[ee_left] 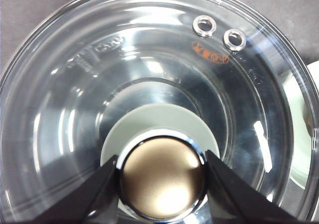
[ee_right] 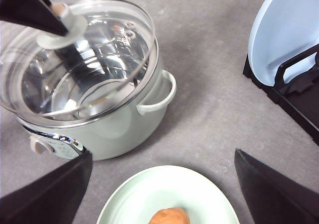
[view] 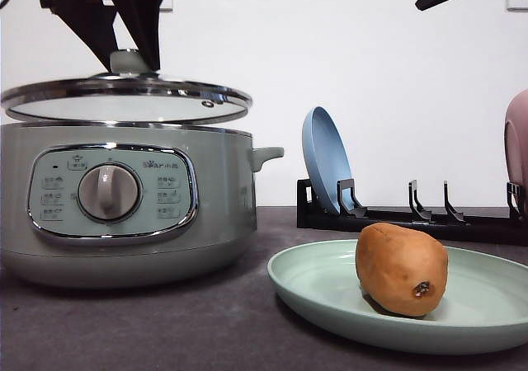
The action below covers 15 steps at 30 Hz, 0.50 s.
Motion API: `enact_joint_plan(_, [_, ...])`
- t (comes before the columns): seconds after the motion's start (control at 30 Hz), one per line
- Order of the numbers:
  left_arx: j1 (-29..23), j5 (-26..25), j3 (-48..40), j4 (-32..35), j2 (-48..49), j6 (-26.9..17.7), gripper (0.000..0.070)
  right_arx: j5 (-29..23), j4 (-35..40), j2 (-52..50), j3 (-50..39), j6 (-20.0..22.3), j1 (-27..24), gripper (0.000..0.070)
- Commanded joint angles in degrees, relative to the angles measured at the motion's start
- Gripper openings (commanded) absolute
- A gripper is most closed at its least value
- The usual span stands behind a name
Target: Transfer potato from steamer to green plate
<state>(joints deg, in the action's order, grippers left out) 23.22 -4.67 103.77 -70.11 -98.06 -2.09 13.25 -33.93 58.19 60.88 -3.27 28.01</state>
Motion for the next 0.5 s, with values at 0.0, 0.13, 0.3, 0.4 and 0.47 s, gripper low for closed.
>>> enact_joint_plan(0.0, [0.5, -0.3, 1.6, 1.1, -0.9, -0.5, 0.0, -0.3, 0.4, 0.4, 1.0, 0.3, 0.2, 0.0578])
enact_joint_plan(0.13, [0.9, -0.3, 1.6, 1.1, -1.4, -0.5, 0.0, -0.3, 0.3, 0.4, 1.0, 0.3, 0.2, 0.0578])
enact_joint_plan(0.3, [0.9, 1.1, 1.6, 1.0, -1.4, -0.5, 0.0, -0.3, 0.1, 0.4, 1.0, 0.5, 0.2, 0.0577])
enact_joint_plan(0.4, [0.9, 1.2, 1.6, 0.9, -1.4, -0.5, 0.0, -0.2, -0.1, 0.4, 1.0, 0.5, 0.2, 0.0578])
enact_joint_plan(0.47, [0.9, 1.2, 1.6, 0.9, -1.4, -0.5, 0.0, -0.2, -0.1, 0.4, 1.0, 0.5, 0.2, 0.0578])
